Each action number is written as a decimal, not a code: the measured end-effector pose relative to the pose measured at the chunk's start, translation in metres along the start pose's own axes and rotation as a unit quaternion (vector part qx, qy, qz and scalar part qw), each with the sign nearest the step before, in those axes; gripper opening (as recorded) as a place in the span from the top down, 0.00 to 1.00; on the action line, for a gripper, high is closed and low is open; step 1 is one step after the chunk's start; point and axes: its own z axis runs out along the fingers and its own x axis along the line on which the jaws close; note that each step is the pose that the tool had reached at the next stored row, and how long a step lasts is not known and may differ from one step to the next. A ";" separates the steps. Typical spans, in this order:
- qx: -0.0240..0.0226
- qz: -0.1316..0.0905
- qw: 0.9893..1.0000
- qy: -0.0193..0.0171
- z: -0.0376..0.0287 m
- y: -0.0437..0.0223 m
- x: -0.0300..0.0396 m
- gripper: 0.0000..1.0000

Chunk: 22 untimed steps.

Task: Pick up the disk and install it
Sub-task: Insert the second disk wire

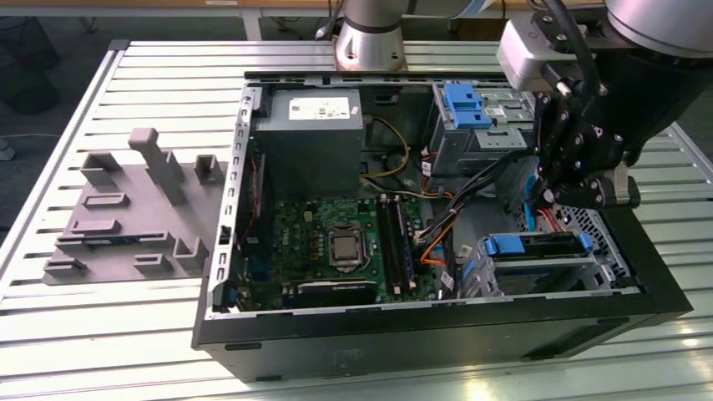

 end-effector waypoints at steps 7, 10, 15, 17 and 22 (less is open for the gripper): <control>0.000 0.000 1.000 0.002 -0.0086 0.0000 -0.0080 0.89; 0.000 0.001 1.000 0.006 -0.0121 0.0001 -0.0123 0.89; 0.000 0.001 1.000 0.013 -0.0124 0.0002 -0.0171 0.89; 0.000 0.001 1.000 0.013 -0.0125 0.0002 -0.0172 0.89; 0.000 0.001 1.000 0.013 -0.0124 0.0002 -0.0173 0.89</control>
